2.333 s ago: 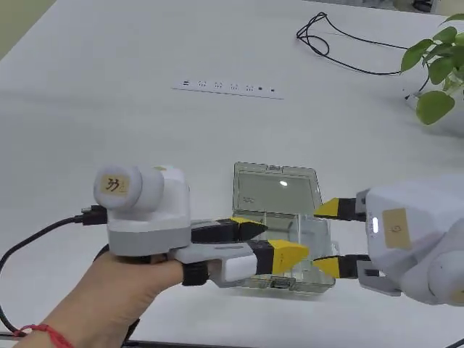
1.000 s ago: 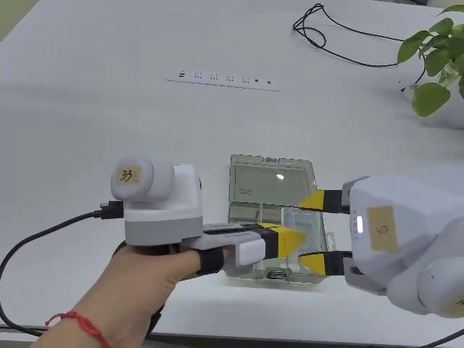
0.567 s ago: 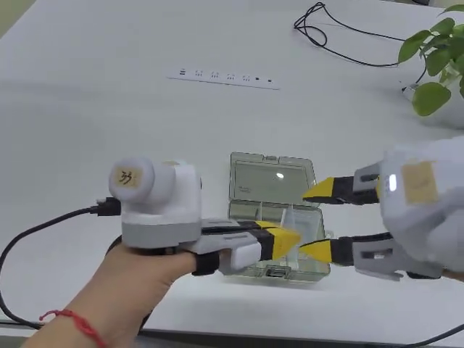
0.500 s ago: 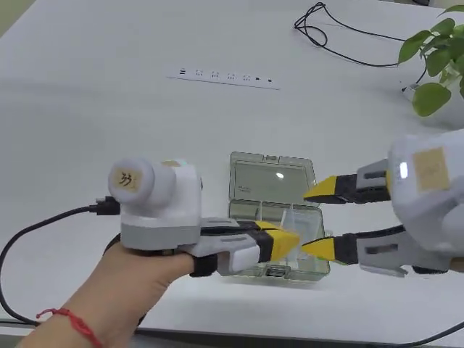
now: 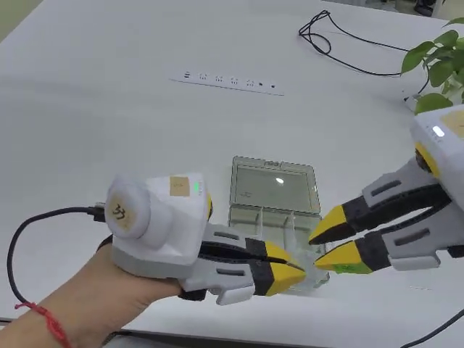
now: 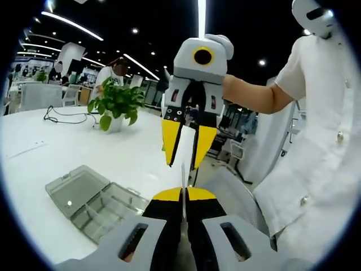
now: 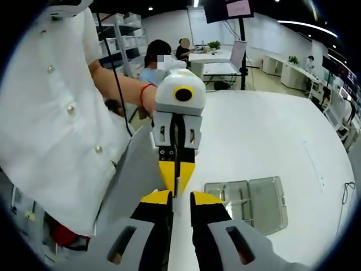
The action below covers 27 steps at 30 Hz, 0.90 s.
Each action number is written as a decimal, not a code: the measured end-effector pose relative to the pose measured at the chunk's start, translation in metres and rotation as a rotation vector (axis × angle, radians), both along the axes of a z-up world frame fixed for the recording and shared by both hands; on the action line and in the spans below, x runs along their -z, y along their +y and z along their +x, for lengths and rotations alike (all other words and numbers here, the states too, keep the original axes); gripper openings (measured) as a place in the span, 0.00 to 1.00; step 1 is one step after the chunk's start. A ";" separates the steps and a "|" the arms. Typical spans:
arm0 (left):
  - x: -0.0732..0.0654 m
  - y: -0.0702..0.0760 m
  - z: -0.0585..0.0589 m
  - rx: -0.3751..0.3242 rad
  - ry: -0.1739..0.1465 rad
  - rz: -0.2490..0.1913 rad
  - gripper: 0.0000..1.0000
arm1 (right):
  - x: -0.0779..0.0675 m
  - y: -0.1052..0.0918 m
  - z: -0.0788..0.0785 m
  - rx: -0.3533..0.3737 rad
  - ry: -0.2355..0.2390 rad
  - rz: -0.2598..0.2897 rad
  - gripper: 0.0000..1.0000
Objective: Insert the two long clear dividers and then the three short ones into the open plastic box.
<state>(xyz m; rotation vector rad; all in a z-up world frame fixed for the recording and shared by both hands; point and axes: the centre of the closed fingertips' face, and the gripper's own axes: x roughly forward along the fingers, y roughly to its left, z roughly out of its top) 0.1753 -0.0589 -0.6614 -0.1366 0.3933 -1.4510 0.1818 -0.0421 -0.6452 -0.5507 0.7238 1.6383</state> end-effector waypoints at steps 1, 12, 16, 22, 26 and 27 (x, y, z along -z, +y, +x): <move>-0.002 0.000 0.000 0.002 -0.009 -0.010 0.00 | 0.000 0.001 -0.001 -0.005 0.009 -0.001 0.14; -0.006 0.002 -0.002 0.001 -0.029 -0.037 0.00 | 0.000 0.003 -0.013 -0.047 0.071 0.008 0.04; -0.006 0.002 -0.002 0.002 -0.028 -0.036 0.00 | 0.000 0.004 -0.015 -0.053 0.081 0.010 0.03; -0.004 0.002 -0.002 0.000 -0.034 -0.026 0.00 | 0.002 0.003 -0.016 -0.058 0.076 0.005 0.03; -0.003 0.002 -0.002 -0.006 -0.029 -0.023 0.00 | 0.002 0.003 -0.016 -0.060 0.072 0.006 0.03; -0.003 0.002 -0.002 -0.007 -0.029 -0.023 0.00 | 0.003 0.004 -0.016 -0.060 0.072 0.006 0.03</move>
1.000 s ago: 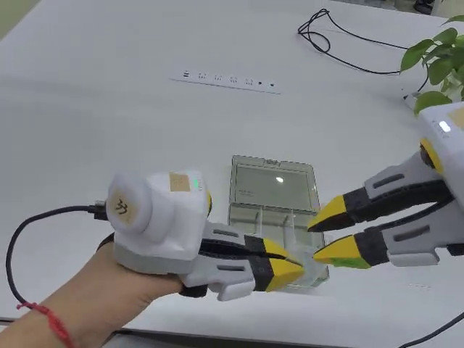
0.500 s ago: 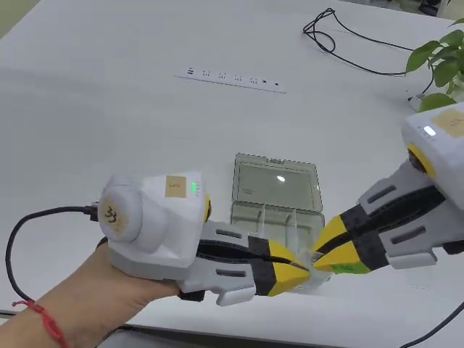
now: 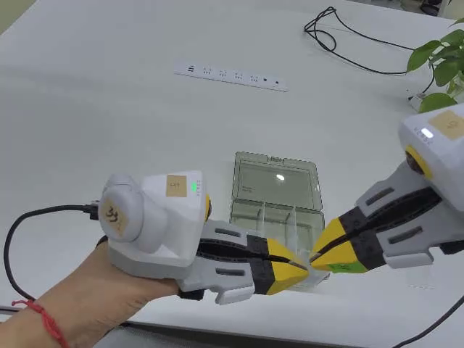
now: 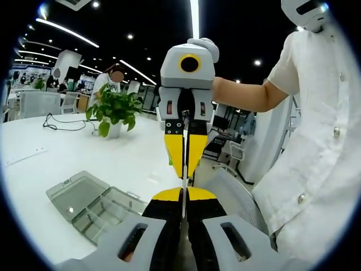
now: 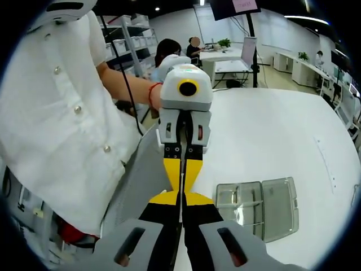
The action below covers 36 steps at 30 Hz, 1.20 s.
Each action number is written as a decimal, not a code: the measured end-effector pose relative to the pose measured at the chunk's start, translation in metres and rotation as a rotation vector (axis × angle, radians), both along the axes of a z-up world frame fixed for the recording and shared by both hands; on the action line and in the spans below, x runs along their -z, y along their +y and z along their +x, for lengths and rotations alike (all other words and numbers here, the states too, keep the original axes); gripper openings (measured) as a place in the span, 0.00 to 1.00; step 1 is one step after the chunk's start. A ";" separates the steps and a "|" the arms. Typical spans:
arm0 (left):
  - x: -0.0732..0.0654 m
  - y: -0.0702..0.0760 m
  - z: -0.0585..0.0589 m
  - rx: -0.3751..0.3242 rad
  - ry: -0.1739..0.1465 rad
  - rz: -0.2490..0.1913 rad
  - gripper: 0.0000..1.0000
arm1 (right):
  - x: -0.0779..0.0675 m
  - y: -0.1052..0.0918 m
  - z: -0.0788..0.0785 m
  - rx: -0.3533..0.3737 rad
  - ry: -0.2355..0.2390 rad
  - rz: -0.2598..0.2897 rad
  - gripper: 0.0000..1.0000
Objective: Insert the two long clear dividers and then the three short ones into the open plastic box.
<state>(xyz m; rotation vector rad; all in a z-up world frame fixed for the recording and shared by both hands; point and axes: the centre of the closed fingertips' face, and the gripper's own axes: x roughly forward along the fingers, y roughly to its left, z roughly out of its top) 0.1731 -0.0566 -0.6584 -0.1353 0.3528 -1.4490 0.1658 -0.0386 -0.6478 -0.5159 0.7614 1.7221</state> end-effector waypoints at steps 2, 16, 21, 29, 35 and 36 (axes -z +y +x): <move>0.000 0.000 0.000 -0.001 -0.006 0.003 0.00 | 0.000 0.000 0.000 0.000 -0.001 -0.001 0.03; 0.006 0.006 0.001 -0.036 0.004 0.028 0.02 | -0.002 0.001 0.004 0.006 -0.018 -0.001 0.02; 0.012 0.014 0.004 -0.073 0.018 0.040 0.08 | -0.003 -0.002 0.007 0.011 -0.025 -0.005 0.02; 0.021 0.031 0.013 -0.145 0.030 0.068 0.20 | -0.002 -0.009 0.023 0.054 -0.049 -0.010 0.02; 0.030 0.043 0.022 -0.198 0.038 0.101 0.32 | 0.005 -0.013 0.042 0.100 -0.090 -0.032 0.02; 0.030 0.044 0.023 -0.205 0.037 0.101 0.33 | 0.007 -0.014 0.045 0.105 -0.097 -0.036 0.02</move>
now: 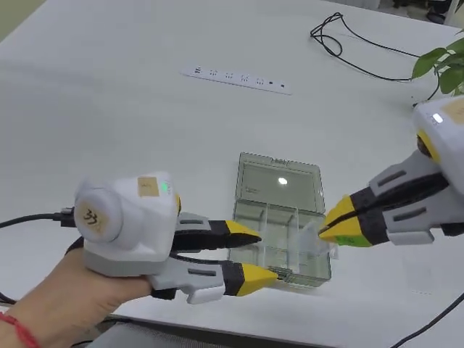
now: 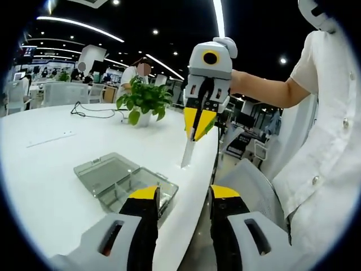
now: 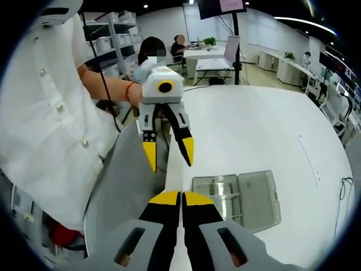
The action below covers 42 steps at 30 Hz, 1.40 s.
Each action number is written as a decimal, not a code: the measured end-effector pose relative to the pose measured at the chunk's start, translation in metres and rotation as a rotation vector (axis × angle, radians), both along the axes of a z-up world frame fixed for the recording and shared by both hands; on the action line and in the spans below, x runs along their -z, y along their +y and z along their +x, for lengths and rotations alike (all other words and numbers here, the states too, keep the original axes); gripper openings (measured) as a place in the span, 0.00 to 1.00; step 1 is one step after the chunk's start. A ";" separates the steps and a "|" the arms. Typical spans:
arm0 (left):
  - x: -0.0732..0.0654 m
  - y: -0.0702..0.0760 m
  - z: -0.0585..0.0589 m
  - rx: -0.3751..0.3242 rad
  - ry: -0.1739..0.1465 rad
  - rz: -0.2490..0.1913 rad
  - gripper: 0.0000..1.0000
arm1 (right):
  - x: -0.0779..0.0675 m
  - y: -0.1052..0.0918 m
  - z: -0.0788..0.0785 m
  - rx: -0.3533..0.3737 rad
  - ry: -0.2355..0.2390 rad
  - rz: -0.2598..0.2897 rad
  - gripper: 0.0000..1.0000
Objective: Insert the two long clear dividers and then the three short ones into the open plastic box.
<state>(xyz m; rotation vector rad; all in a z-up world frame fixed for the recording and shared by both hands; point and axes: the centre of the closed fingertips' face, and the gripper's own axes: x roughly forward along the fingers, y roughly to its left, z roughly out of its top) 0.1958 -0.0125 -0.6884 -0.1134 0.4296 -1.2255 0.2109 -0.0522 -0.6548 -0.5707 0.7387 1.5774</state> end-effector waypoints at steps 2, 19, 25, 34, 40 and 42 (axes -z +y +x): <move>0.001 0.003 0.002 -0.014 0.002 0.002 0.37 | 0.005 -0.003 0.009 0.011 -0.010 -0.009 0.02; 0.026 0.030 0.023 -0.136 0.018 0.059 0.68 | 0.050 0.002 0.051 0.085 -0.065 -0.013 0.02; 0.030 0.034 0.029 -0.160 0.011 0.073 0.79 | 0.069 0.003 0.056 0.090 -0.056 0.001 0.02; 0.032 0.033 0.031 -0.173 0.001 0.073 0.94 | 0.085 0.001 0.059 0.107 -0.040 0.009 0.02; 0.034 0.032 0.031 -0.165 0.003 0.080 0.96 | 0.090 -0.001 0.059 0.098 -0.041 0.002 0.02; 0.034 0.031 0.032 -0.165 0.005 0.082 0.96 | 0.092 -0.002 0.059 0.097 -0.045 0.001 0.02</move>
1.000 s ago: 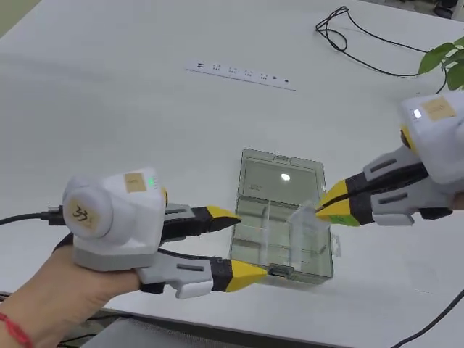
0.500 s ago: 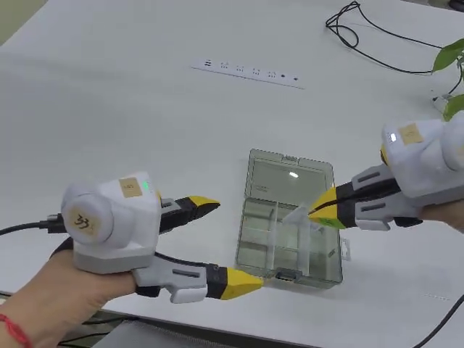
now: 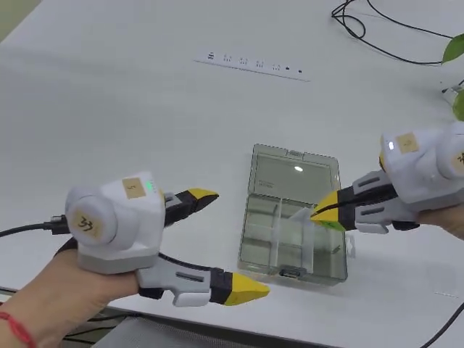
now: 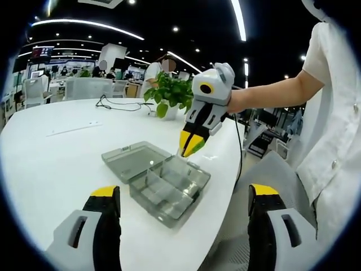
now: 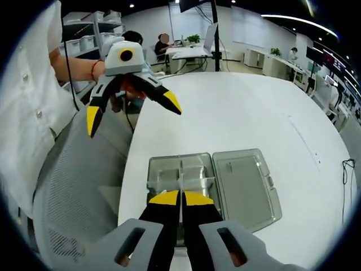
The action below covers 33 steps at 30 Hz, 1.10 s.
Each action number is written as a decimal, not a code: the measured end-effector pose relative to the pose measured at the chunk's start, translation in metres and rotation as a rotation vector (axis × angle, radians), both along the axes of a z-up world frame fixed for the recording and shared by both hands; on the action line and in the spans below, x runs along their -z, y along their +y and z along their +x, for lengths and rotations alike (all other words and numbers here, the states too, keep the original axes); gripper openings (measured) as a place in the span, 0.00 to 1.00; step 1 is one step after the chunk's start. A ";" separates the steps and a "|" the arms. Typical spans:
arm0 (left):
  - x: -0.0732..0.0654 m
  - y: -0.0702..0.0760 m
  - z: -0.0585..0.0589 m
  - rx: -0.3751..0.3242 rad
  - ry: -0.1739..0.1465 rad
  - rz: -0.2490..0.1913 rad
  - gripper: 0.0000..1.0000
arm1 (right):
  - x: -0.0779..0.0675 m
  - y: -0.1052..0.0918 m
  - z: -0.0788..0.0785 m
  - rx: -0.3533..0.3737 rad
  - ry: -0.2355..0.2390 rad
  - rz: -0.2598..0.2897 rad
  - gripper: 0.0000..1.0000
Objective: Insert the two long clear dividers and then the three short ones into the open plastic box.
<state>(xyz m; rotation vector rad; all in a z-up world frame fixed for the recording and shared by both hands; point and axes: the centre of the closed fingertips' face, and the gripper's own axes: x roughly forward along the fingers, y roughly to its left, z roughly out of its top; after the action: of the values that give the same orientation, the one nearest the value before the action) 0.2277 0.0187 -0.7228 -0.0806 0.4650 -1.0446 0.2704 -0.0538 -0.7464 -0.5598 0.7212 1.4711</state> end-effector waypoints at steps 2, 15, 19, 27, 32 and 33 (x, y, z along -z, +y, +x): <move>0.000 0.000 0.001 0.001 -0.001 0.000 0.96 | 0.001 0.000 0.000 0.004 0.004 0.004 0.02; 0.003 0.001 0.000 -0.003 0.006 0.004 0.96 | 0.007 0.001 -0.001 -0.015 -0.016 0.016 0.02; 0.003 0.000 -0.001 -0.002 0.009 -0.002 0.96 | 0.010 0.003 -0.004 -0.043 -0.030 0.020 0.02; 0.003 -0.001 0.000 0.001 0.013 -0.004 0.96 | 0.014 0.006 -0.002 -0.058 -0.042 0.024 0.02; 0.002 -0.002 0.000 0.002 0.011 -0.007 0.96 | 0.018 0.006 0.001 -0.056 -0.038 0.020 0.02; 0.003 -0.002 0.000 0.003 0.011 -0.006 0.96 | 0.018 0.007 0.001 -0.055 -0.036 0.021 0.02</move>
<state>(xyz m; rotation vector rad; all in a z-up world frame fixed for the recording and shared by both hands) 0.2274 0.0166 -0.7254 -0.0914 0.4725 -1.0486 0.2711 -0.0473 -0.7646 -0.5931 0.6661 1.5145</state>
